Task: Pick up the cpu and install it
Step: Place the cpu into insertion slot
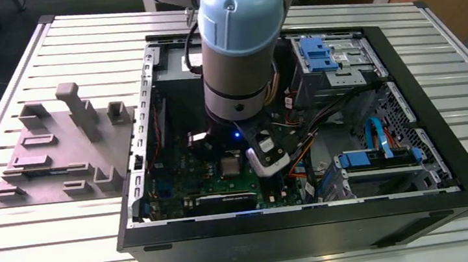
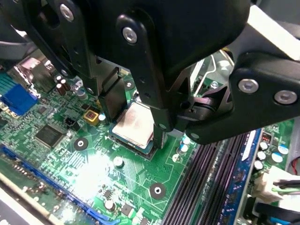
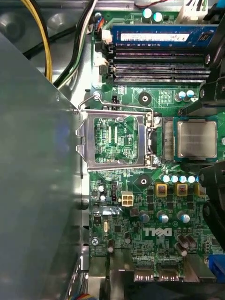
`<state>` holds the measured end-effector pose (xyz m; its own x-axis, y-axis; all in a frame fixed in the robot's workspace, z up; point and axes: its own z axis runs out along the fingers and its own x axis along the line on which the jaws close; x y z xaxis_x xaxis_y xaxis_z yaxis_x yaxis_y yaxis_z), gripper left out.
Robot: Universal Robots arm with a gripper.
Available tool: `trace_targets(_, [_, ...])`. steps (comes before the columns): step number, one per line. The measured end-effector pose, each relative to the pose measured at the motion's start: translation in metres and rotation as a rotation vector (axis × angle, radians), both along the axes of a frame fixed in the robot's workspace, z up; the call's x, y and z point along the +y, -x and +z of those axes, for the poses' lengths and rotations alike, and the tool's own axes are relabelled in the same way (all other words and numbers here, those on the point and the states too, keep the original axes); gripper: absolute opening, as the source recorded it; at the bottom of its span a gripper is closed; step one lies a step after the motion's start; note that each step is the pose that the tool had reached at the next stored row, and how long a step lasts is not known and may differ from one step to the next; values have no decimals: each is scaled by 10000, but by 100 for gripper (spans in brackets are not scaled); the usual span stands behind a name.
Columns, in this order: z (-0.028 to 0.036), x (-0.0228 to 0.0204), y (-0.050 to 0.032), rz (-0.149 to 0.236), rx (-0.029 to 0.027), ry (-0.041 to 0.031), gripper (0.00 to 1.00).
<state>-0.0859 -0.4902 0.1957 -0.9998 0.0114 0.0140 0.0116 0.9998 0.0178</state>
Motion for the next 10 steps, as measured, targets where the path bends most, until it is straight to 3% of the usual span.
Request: trace_targets(10, [-35,24,3,0,0,-3,47])
